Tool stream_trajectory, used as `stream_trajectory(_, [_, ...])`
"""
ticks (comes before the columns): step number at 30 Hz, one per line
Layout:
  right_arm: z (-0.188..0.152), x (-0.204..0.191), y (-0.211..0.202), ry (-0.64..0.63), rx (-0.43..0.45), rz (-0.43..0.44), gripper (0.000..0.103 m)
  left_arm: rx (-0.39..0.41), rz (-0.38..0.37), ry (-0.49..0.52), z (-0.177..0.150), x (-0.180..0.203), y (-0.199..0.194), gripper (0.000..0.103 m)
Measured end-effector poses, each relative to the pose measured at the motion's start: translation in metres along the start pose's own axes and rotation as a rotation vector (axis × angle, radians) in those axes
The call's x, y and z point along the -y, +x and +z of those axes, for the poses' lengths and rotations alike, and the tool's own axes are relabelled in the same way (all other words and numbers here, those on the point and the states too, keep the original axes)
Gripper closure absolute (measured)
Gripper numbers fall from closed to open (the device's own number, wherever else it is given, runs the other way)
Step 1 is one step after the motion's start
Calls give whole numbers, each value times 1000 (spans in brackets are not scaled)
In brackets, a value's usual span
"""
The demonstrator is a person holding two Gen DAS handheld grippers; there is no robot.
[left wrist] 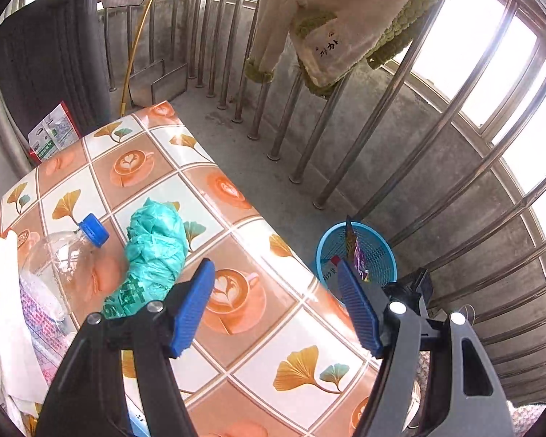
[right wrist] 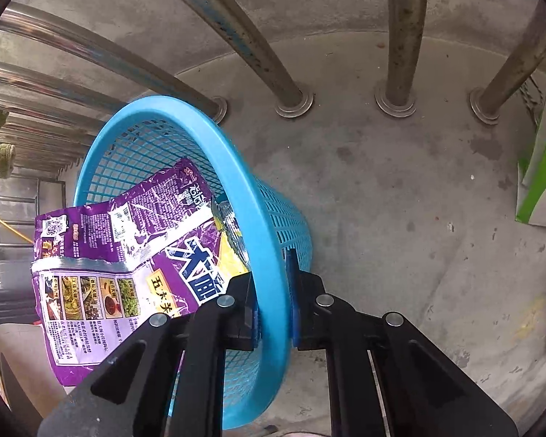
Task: Collect trash
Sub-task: 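Move both tools back from the wastebasket to the table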
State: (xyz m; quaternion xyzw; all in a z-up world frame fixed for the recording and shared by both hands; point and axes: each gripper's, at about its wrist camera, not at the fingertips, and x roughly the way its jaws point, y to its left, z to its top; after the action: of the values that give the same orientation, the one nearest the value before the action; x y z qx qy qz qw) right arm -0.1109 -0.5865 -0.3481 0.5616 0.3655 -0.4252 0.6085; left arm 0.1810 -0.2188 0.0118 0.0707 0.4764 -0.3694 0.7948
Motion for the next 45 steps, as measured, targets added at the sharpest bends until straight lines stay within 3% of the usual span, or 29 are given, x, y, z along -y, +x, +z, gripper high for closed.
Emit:
stream_trajectory(14, [-5, 6, -5, 51, 24, -53, 91, 47, 35, -54, -18, -26, -31, 36])
stream_trajectory(16, [-4, 2, -10, 45, 19, -63, 75, 62, 40, -47, -20, -26, -40, 36])
stream_trajectory(18, [-2, -2, -18, 29, 40, -85, 43, 79, 41, -45, -23, -28, -49, 35])
stream_trajectory(22, [-4, -20, -49, -46, 116, -119, 36, 119, 55, -60, -32, -36, -70, 29])
stream_trajectory(26, [-6, -35, -81, -76, 221, -136, 36, 178, 78, -88, -47, -49, -97, 21])
stream_trajectory(29, [-14, -56, -122, -135, 367, -115, 36, 238, 113, -125, -64, -65, -125, 18])
stream_trajectory(35, [-69, -126, -238, -366, 664, 17, 36, 272, 181, -215, -97, -99, -160, 15])
stream_trajectory(37, [-93, -152, -275, -460, 742, 64, 29, 243, 205, -240, -111, -110, -171, 14])
stream_trajectory(41, [-147, -196, -335, -649, 851, 189, 6, 211, 239, -291, -133, -124, -187, 8])
stream_trajectory(45, [-200, -234, -361, -874, 876, 262, 7, 263, 334, -340, -154, -140, -214, 5])
